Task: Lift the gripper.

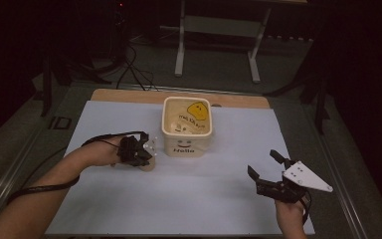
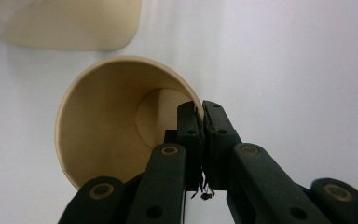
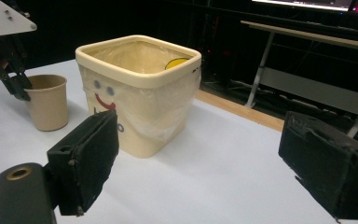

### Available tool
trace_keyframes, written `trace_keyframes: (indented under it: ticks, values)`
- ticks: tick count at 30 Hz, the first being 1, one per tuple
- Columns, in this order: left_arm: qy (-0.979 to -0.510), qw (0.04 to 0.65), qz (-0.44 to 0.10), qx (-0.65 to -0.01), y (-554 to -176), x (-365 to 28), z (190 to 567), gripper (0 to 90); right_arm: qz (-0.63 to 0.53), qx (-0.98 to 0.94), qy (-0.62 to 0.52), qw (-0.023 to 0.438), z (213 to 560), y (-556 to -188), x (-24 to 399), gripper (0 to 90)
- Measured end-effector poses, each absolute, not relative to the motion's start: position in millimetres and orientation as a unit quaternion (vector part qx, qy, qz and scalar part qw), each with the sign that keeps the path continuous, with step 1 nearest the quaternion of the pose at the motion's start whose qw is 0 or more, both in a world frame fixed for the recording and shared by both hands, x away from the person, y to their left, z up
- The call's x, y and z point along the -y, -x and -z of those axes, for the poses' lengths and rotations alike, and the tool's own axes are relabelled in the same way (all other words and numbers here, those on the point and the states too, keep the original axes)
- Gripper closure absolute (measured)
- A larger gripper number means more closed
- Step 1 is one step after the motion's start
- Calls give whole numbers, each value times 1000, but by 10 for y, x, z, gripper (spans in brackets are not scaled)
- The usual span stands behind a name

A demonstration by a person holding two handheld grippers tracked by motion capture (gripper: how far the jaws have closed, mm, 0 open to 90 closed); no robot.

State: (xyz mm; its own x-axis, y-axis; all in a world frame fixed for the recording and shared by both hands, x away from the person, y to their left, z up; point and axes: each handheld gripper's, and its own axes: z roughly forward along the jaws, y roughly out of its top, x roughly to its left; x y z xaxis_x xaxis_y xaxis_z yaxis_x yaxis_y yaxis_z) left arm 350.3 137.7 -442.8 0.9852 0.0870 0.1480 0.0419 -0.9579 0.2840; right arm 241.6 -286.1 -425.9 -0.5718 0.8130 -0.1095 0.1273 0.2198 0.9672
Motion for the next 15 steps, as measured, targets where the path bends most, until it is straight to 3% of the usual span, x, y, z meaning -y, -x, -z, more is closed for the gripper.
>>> trace_keyframes:
  ticks: [15]
  values:
    - [-984, 165, -60, -19, -3410, -1510, 4145, 887, -531, -711, -332, 321, 4260, -2421, 2860, 120]
